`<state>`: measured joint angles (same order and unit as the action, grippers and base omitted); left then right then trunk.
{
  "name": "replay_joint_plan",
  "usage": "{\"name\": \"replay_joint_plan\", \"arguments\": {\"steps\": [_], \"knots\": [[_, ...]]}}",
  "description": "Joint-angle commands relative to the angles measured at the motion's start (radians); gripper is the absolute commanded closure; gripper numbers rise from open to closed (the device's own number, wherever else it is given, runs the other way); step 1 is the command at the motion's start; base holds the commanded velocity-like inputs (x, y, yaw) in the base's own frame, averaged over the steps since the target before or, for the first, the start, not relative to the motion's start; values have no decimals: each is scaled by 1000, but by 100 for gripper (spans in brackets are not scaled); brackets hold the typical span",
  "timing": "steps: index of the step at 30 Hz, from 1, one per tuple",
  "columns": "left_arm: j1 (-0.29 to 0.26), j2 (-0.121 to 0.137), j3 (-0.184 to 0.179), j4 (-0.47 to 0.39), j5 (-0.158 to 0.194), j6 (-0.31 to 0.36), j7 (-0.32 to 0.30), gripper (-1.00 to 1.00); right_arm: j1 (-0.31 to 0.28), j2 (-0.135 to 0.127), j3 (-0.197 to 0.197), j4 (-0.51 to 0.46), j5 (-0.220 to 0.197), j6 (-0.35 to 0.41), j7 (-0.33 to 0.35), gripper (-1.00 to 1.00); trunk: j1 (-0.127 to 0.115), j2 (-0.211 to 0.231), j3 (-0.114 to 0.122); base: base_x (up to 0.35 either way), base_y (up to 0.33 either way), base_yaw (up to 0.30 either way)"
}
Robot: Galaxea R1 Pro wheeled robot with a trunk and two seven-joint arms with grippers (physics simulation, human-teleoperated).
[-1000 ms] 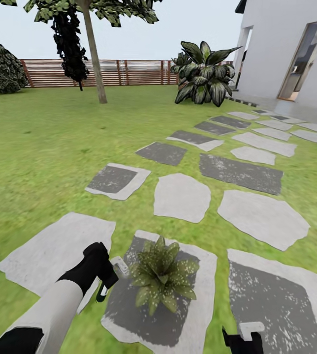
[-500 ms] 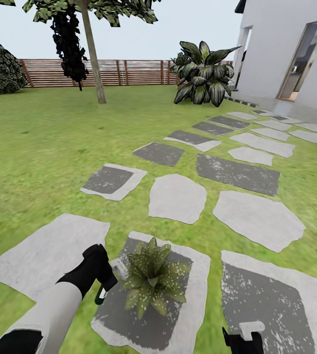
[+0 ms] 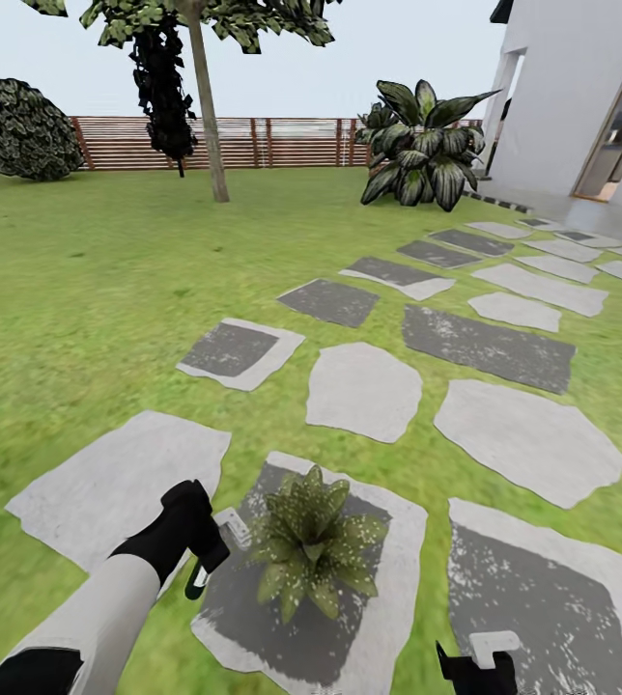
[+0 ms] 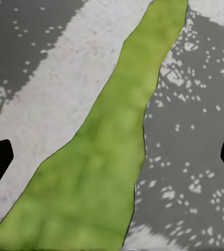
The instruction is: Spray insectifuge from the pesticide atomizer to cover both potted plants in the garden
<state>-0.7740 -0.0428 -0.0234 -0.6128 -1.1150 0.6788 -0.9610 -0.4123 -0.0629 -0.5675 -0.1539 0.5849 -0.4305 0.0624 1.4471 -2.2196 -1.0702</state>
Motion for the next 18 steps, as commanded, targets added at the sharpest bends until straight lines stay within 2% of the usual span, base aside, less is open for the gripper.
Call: {"name": "replay_joint_plan", "arguments": {"steps": [1, 9, 18], "knots": [[0, 0, 3, -1, 0, 6, -5, 100, 0, 0, -8, 1, 3, -4, 7, -100, 0, 0, -1, -210, -130, 2], [-1, -2, 9, -1, 13, 5, -7, 100, -1, 0, -8, 2, 4, -4, 7, -100, 0, 0, -1, -267, -145, 14], [2, 1, 13, 0, 16, -7, -6, 100, 0, 0, -8, 2, 4, -4, 6, -100, 0, 0, -1, -282, -142, 255]]}}
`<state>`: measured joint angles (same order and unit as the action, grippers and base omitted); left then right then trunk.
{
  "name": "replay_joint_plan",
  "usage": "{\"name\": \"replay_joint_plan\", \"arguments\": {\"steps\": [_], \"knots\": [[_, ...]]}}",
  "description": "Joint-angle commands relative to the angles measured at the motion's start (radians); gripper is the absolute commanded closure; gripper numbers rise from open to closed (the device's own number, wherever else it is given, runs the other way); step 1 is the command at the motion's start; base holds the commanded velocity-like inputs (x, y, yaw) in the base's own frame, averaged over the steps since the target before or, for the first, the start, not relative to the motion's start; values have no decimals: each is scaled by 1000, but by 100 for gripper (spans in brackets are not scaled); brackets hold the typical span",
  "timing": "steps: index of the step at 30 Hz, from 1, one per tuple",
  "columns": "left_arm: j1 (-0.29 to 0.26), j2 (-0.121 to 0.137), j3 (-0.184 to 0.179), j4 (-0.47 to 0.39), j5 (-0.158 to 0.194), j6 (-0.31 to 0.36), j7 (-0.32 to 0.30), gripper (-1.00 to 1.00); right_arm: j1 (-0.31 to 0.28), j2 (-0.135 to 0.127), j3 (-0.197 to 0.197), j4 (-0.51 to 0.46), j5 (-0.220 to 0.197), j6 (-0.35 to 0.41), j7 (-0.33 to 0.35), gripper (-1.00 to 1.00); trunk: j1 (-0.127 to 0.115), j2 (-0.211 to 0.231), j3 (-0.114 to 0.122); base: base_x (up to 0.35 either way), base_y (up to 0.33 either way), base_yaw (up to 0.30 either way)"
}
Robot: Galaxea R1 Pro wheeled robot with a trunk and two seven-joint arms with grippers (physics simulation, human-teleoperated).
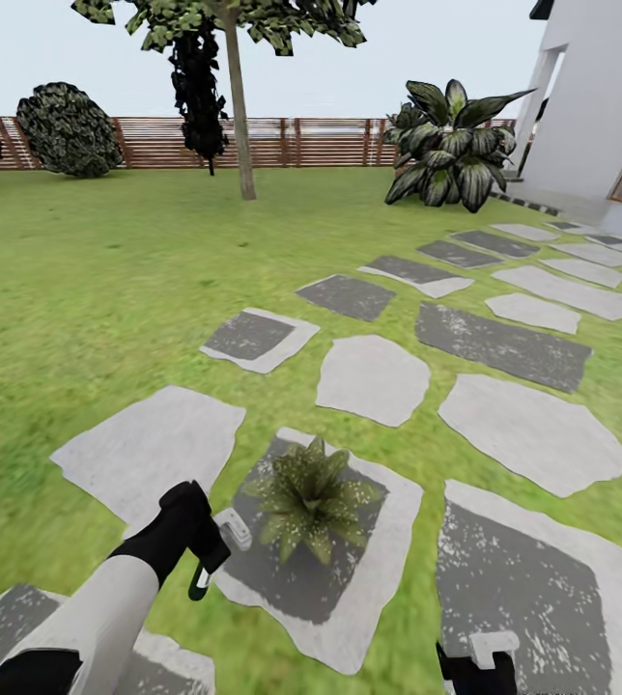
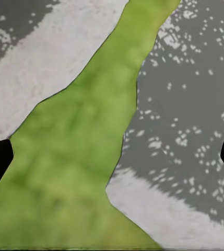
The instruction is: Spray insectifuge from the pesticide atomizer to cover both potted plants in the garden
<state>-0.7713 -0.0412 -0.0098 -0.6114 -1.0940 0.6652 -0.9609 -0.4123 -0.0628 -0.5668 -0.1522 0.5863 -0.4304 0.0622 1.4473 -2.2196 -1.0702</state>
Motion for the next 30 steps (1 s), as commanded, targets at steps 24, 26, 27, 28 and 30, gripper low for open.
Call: {"name": "replay_joint_plan", "arguments": {"steps": [24, 26, 27, 28, 30], "knots": [[1, -3, -1, 7, 108, -53, 8, 100, -2, 3, -9, -8, 2, -3, 9, -100, -1, 0, -1, -214, -172, 179], [1, -2, -1, 8, 108, -80, 8, 100, -2, 3, -10, -43, 2, -3, 10, -100, -1, 0, -1, -13, -9, 0], [1, -1, -1, 9, 108, -88, 8, 100, -2, 3, -9, -87, 2, -1, 13, -100, -1, 0, -1, -5, -3, 0], [1, -1, 3, 10, 109, -93, 7, 100, -2, 3, -5, -131, 3, 0, 15, -100, -1, 0, -1, -2, -2, 0], [1, 1, 15, 10, 109, -114, 7, 100, -2, 4, 24, -189, 15, 2, 18, -100, -1, 0, -1, -1, 0, 0]]}}
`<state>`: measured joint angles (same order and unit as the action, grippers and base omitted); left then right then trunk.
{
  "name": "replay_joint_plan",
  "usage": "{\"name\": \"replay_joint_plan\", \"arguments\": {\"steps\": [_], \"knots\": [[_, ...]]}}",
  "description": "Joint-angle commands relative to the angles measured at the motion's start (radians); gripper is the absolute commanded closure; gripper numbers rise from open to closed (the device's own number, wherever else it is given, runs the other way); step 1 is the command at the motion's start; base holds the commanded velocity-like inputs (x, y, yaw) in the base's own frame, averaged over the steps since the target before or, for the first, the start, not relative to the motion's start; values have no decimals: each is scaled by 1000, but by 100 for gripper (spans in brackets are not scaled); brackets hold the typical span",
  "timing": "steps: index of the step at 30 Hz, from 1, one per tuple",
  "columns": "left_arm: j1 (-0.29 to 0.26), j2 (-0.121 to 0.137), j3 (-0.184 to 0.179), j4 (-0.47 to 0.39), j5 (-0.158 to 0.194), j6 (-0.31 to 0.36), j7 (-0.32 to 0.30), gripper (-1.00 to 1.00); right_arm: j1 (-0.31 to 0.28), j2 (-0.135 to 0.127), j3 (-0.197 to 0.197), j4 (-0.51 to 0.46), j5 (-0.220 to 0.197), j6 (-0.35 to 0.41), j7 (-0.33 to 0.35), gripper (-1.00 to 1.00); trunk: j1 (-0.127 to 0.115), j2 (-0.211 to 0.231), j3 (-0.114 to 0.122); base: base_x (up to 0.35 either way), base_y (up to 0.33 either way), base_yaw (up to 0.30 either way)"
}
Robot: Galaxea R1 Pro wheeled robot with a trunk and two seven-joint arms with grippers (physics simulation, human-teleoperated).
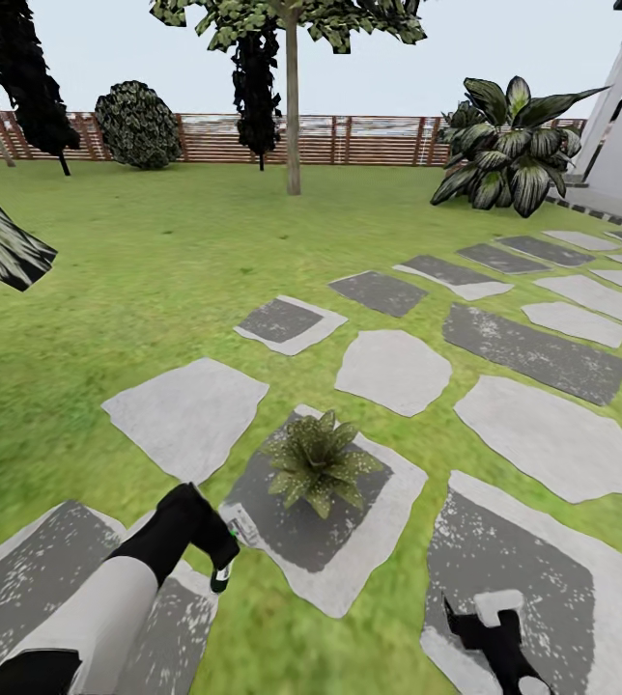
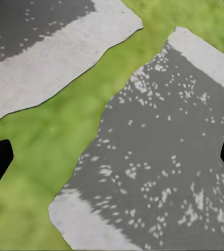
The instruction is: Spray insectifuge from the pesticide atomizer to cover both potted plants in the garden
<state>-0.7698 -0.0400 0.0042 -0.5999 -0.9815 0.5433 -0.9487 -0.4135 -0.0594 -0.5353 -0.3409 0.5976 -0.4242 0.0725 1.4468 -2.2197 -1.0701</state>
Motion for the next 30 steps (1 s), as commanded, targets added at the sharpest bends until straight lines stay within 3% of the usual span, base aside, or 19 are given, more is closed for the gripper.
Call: {"name": "replay_joint_plan", "arguments": {"steps": [1, 4, 5, 9, 11, 13, 15, 16, 19, 27, 30], "knots": [[0, 1, 8, -1, -3, -31, -6, 100, -1, 0, 35, -31, 17, -4, 9, -100, 0, 0, -1, 0, 0, 0], [0, 6, 44, 3, -2, -141, -12, 100, -3, 1, 173, -84, 32, -3, 59, -100, 0, 0, -1, 0, 0, 0], [0, 6, 52, 4, -2, -158, -13, 100, -6, 2, 200, -88, 33, -2, 82, -100, 0, 0, -1, 0, 0, 0], [-1, 13, 64, 38, -4, -263, -16, 100, -67, 8, 368, -114, 40, 8, 232, -100, 0, 0, -1, 0, 0, 0], [-2, 14, 58, 56, -12, -283, -17, 100, -102, 10, 446, -120, 43, 55, 315, -100, 0, 0, -1, 0, 0, 0], [-3, 11, 49, 80, -27, -287, -18, 100, -139, 33, 553, -128, 44, 121, 426, -100, 0, 0, -1, 0, 0, 0], [-3, 10, 28, 85, -44, -288, -18, 100, -157, 38, 579, -155, 44, 129, 509, -100, 0, 0, -1, 0, 0, 0], [-3, 10, 19, 88, -48, -288, -18, 100, -162, 39, 584, -175, 44, 131, 561, 100, 0, 0, -1, 0, 0, 0], [-3, 9, 8, 92, -53, -289, -18, 100, -170, 41, 589, -222, 41, 133, 666, 100, 0, 0, -1, 0, 0, 0], [-3, -2, 5, 93, -53, -288, -18, 100, -171, 85, 593, -228, 41, 132, 703, 100, 0, 0, -1, 0, 0, 0], [-2, -7, -9, 114, -52, -290, -18, 100, -171, 96, 594, -231, 43, 131, 794, 100, 0, 0, -1, 0, 0, 0]]}}
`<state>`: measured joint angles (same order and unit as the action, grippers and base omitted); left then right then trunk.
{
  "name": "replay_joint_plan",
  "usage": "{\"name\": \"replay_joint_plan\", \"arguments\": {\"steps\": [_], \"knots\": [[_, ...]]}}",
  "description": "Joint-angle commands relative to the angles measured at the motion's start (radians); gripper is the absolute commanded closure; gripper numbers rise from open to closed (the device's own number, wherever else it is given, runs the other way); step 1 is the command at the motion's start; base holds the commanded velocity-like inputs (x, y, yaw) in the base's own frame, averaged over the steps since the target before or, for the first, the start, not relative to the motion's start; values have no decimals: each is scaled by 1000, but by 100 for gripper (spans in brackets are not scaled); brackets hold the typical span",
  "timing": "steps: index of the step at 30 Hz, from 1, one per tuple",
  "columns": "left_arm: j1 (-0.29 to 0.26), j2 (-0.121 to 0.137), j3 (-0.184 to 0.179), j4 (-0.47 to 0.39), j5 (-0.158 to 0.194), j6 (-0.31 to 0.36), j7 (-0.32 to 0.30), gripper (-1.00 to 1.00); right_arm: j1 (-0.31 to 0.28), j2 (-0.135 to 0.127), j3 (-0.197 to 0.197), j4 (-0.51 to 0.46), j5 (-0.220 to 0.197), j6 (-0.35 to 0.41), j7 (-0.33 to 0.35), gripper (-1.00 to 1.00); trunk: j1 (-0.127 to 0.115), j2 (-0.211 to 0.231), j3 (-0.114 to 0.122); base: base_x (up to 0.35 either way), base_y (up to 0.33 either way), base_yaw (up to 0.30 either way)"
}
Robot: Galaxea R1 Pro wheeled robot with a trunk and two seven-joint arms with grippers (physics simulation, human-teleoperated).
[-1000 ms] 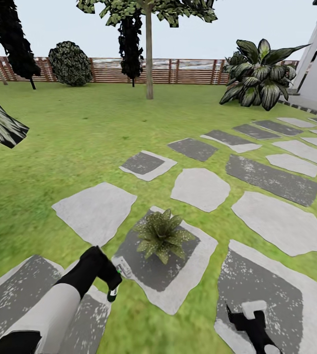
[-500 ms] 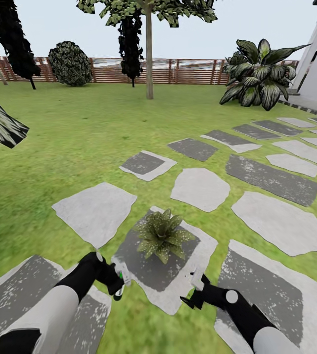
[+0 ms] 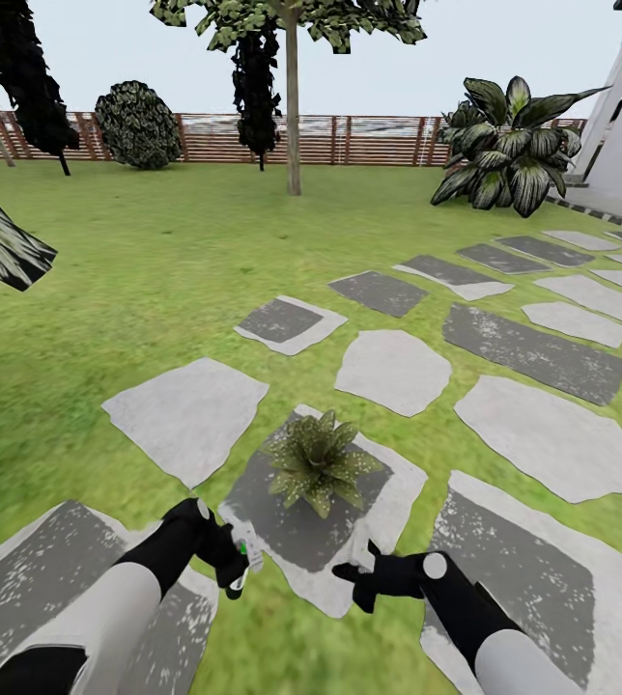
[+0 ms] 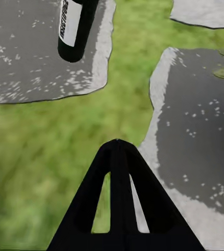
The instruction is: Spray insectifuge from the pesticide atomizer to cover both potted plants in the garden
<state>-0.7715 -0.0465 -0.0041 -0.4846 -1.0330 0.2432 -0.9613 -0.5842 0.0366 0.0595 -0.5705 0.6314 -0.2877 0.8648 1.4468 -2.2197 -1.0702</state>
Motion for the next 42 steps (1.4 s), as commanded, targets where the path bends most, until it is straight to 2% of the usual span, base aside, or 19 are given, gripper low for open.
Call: {"name": "replay_joint_plan", "arguments": {"steps": [1, 5, 9, 13, 15, 16, 18, 21, 27, 29, 39, 42], "knots": [[0, -1, -9, 6, 0, 9, -5, 100, 0, 3, -1, -3, 9, -5, 17, 100, 0, 0, -1, 0, 0, 0], [1, -18, -33, 13, 1, 5, -5, 100, 0, 6, -1, -21, 8, -5, 37, 100, 0, 0, -1, 0, 0, 0], [1, -30, -60, 16, 6, -88, -6, 100, 0, 18, 0, -24, 8, -5, 44, 100, 0, 0, -1, 0, 0, 0], [12, -41, -65, 18, 2, -107, -6, 100, 0, 20, 29, -46, 8, -5, 53, 100, 0, 0, -1, 0, 0, 0], [27, -51, -89, 17, -2, -109, -5, 100, 0, 30, 37, -56, 7, -4, 54, 100, 0, 0, -1, 0, 0, 0], [31, -53, -124, 17, -1, -110, -4, 100, 0, 33, 37, -56, 7, -4, 54, 100, 0, 0, -1, 0, 0, 0], [47, -57, -141, 17, -1, -127, -5, 100, 0, 34, 37, -60, 7, -4, 54, 100, 0, 0, -1, 0, 0, 0], [56, -66, -143, 17, 0, -171, -5, 100, 0, 34, 37, -61, 7, -4, 54, 100, 0, 0, -1, 0, 0, 0], [56, -71, -143, 17, 1, -177, -5, 100, 0, 35, 37, -61, 7, -4, 54, 100, 0, 0, -1, 0, 0, 0], [57, -80, -141, 15, 8, -175, 0, 100, 0, 35, 37, -61, 7, -4, 54, 100, 0, 0, -1, 0, 0, 0], [57, -99, -139, 15, 88, -173, 3, 100, 0, 35, 37, -61, 7, -5, 54, 100, 0, 0, -1, 0, 0, 0], [57, -102, -139, 15, 98, -173, 3, 100, 0, 35, 37, -61, 7, -5, 54, 100, 0, 0, -1, 0, 0, 0]]}}
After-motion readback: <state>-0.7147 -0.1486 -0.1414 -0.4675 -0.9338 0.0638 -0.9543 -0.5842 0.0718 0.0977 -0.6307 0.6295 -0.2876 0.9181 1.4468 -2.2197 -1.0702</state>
